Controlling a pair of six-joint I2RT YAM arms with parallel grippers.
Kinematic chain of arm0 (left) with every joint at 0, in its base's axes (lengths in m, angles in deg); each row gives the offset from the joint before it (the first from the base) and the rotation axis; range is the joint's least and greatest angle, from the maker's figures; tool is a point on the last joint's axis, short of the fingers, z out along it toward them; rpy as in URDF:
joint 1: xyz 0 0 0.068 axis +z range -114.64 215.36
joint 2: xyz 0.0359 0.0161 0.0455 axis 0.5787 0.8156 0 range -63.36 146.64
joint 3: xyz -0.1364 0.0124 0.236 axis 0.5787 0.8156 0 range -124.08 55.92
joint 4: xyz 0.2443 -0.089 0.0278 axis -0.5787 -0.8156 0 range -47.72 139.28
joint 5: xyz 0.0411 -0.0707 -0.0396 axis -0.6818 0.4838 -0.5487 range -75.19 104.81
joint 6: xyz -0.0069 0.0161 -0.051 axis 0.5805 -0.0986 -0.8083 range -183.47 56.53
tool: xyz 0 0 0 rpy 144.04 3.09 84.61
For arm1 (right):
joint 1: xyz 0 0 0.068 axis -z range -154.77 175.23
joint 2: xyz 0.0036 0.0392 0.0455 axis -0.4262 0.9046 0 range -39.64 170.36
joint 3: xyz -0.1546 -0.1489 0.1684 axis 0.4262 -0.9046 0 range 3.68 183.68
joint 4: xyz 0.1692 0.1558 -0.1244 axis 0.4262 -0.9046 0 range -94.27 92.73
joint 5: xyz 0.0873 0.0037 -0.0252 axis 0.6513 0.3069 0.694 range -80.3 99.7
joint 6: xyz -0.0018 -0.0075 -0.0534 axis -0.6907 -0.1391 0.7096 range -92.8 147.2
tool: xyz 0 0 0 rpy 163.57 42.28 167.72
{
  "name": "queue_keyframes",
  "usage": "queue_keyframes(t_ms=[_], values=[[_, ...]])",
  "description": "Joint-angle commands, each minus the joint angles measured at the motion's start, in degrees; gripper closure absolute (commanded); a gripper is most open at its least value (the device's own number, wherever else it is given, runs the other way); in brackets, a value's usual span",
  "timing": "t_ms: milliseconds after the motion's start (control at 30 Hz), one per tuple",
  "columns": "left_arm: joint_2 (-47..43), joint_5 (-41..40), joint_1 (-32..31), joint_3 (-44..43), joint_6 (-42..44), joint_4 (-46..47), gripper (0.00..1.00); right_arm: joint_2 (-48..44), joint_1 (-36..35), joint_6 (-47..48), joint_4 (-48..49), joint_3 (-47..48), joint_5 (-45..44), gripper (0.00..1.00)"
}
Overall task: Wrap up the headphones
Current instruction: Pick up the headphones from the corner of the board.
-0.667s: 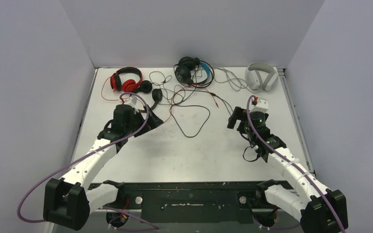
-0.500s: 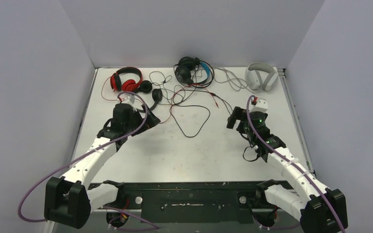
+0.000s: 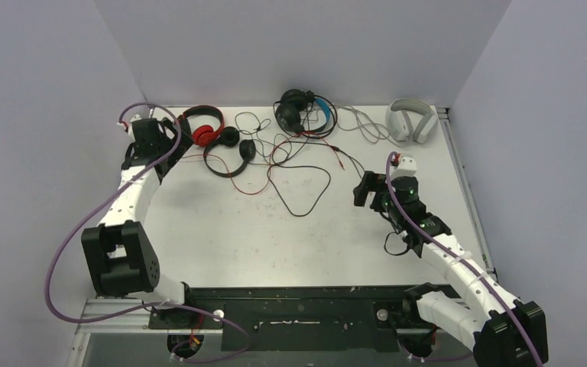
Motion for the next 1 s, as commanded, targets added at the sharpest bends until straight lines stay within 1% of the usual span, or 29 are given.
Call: queue_keyframes(t_ms=[0,33,67,167,200,267,300,367,433,500,600,700,833,967], values=[[6.3,-2.6,0.0,-9.3,3.1,2.8,0.11,-2.1,0.1,1.1,2.0,0.6,1.1,0.0],[8.9,-1.2,0.0,-10.8,5.2,4.6,0.16,-2.4,0.1,1.3,2.1,0.6,1.9,0.0],[10.9,0.3,0.0,-12.3,7.3,6.1,0.16,-2.7,0.1,1.5,2.2,0.6,2.8,0.0],[16.6,6.8,-0.2,-17.2,17.5,8.9,0.16,-3.5,0.1,2.2,2.4,0.7,4.1,0.0],[18.4,6.6,-0.4,-19.4,19.7,8.1,0.15,-3.8,0.1,2.3,2.4,0.7,4.4,0.0],[22.6,4.7,-0.7,-25.6,23.9,4.7,0.15,-4.1,0.1,2.3,2.5,0.8,5.0,0.0],[24.9,3.1,-0.9,-28.8,25.3,1.3,0.15,-4.2,0.1,2.3,2.6,0.7,5.4,0.0],[28.9,0.5,-1.3,-34.9,28.6,-3.0,0.17,-4.3,0.1,2.3,2.5,0.7,6.0,0.0],[31.6,-3.9,-2.1,-39.4,31.4,-6.1,0.18,-4.2,0.1,2.3,2.5,0.7,6.3,0.0],[33.3,-8.2,-2.4,-42.0,34.1,-7.4,0.17,-4.3,0.1,2.5,2.2,0.8,6.3,0.0],[35.9,-11.3,-2.1,-45.1,35.8,-8.1,0.17,-4.2,0.1,2.5,2.2,0.8,6.4,0.0],[40.9,-14.1,-2.1,-51.3,36.4,-11.8,0.16,-4.1,0.1,2.4,2.3,0.7,6.5,0.0],[48.4,-14.5,-2.0,-59.8,35.6,-17.1,0.16,-3.6,0.1,2.6,2.0,1.4,6.4,0.0],[53.7,-13.7,-2.0,-64.1,35.5,-18.6,0.17,-3.6,0.1,2.7,1.4,2.2,6.1,0.0]])
